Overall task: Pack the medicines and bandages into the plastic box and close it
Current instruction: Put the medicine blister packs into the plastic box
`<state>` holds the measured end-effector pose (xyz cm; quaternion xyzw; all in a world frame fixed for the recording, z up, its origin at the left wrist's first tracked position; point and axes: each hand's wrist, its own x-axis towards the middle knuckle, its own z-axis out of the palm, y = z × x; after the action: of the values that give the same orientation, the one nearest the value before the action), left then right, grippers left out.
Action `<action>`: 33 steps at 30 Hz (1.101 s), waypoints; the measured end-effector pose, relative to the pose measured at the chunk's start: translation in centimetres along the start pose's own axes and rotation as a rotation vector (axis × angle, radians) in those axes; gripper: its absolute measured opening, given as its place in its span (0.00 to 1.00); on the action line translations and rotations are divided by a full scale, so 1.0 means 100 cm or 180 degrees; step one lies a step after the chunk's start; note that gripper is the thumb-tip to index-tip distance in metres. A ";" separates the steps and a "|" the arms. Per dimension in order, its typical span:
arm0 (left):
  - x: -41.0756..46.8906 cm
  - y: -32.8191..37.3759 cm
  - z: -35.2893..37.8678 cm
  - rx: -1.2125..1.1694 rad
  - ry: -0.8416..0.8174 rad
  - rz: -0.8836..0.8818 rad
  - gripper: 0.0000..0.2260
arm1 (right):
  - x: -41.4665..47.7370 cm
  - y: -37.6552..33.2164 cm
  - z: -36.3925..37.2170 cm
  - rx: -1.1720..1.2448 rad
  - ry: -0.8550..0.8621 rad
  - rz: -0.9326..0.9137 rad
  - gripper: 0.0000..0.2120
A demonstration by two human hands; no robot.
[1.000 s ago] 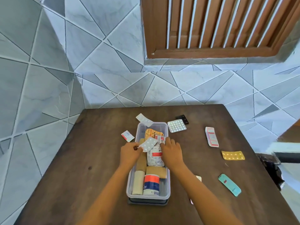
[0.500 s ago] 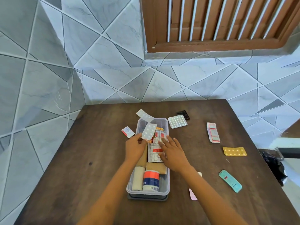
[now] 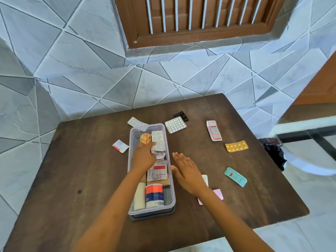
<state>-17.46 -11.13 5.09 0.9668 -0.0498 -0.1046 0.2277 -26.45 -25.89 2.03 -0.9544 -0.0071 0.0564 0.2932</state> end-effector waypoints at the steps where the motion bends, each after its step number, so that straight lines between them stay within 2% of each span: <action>1: -0.005 0.005 -0.004 -0.0163 0.0201 0.0148 0.18 | -0.004 0.006 -0.004 0.0010 0.0121 0.0061 0.31; 3: -0.016 0.022 -0.006 -0.0482 0.0258 0.0529 0.14 | -0.013 0.026 -0.013 -0.0004 0.0370 0.0355 0.23; 6: -0.033 0.052 0.017 -0.0603 -0.0355 0.1012 0.11 | -0.036 0.059 -0.026 -0.0013 0.0608 0.1066 0.21; 10: -0.043 0.086 0.067 0.0152 -0.1286 0.1126 0.17 | -0.066 0.098 -0.041 -0.0265 0.0736 0.1641 0.19; 13: -0.049 0.098 0.093 0.0580 -0.1456 0.1100 0.22 | -0.075 0.117 -0.050 -0.0391 0.0703 0.1866 0.21; 17: -0.051 0.101 0.111 0.0609 -0.1289 0.1006 0.24 | -0.072 0.127 -0.055 -0.0312 0.0555 0.1857 0.20; 21: -0.053 0.103 0.117 0.0437 -0.1139 0.0813 0.23 | -0.070 0.132 -0.059 -0.0222 0.0637 0.1853 0.20; 24: -0.054 0.103 0.110 0.0149 -0.0917 0.0681 0.16 | -0.065 0.129 -0.067 0.0268 0.0824 0.1898 0.14; 28: -0.050 0.096 0.076 -0.0524 -0.0283 0.0536 0.11 | -0.040 0.105 -0.077 0.0902 0.1014 0.1655 0.07; 31: -0.039 0.071 0.028 -0.0696 0.0448 0.0281 0.10 | -0.006 0.062 -0.077 0.1424 0.0956 0.1157 0.08; 33: -0.031 0.053 0.001 -0.0770 0.0739 0.0164 0.10 | 0.009 0.036 -0.075 0.1686 0.0864 0.0921 0.10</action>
<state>-20.75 -15.50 7.92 0.9364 -0.0350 0.0085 0.3492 -24.82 -33.04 6.05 -0.8349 0.1826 -0.0303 0.5184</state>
